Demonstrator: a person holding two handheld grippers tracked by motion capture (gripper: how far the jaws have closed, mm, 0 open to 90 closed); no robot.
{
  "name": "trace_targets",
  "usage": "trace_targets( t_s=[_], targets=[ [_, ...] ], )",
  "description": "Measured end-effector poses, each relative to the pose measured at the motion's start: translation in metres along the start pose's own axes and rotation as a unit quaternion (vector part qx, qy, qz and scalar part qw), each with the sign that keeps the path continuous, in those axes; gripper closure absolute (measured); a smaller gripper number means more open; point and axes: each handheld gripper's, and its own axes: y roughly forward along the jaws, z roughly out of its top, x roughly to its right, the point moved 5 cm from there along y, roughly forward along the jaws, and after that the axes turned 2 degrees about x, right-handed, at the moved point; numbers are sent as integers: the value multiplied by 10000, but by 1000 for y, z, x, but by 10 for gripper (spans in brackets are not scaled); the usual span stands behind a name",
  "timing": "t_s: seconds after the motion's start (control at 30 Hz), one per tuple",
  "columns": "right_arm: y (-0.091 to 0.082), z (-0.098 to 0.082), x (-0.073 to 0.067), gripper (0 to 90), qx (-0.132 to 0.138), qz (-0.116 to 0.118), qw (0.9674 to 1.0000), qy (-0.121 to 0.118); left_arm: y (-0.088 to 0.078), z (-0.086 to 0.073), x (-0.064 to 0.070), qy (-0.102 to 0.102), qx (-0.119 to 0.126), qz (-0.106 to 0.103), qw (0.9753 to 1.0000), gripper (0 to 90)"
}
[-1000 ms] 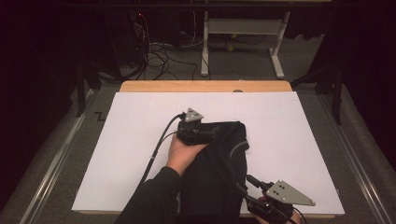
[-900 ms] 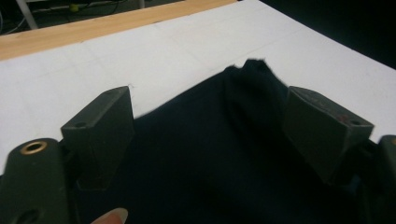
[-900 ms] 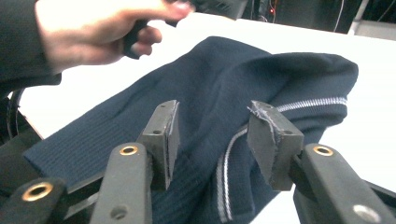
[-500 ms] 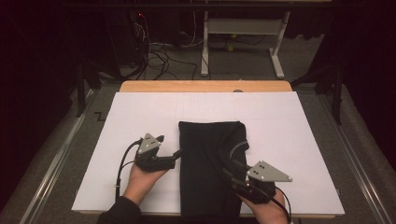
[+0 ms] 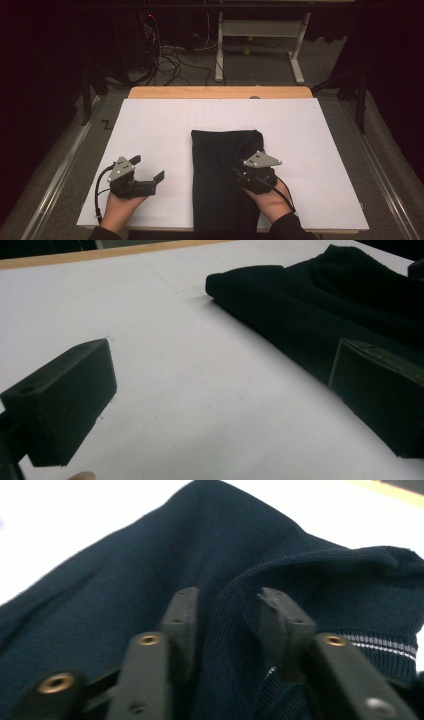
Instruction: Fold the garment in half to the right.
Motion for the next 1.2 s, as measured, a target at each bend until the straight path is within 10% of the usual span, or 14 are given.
trace_targets(
  t_s=[0.07, 0.67, 0.97, 1.2],
  targets=[
    [-1, 0, 1, 849, 4, -32, 10000, 42, 1, -3, -1, 42, -78, 13, 10000, 0],
    [-36, -65, 52, 847, -101, -494, 9955, 802, 2, -6, -3, -111, -148, -49, 9998, 0],
    [-46, -82, 68, 727, -160, -667, 9929, 971, 0, -8, -7, -168, -112, -44, 9998, 0],
    [-63, -88, 90, 474, 435, -748, 9907, 1053, -3, -9, -9, -196, -72, -61, 9998, 0]
  ],
)
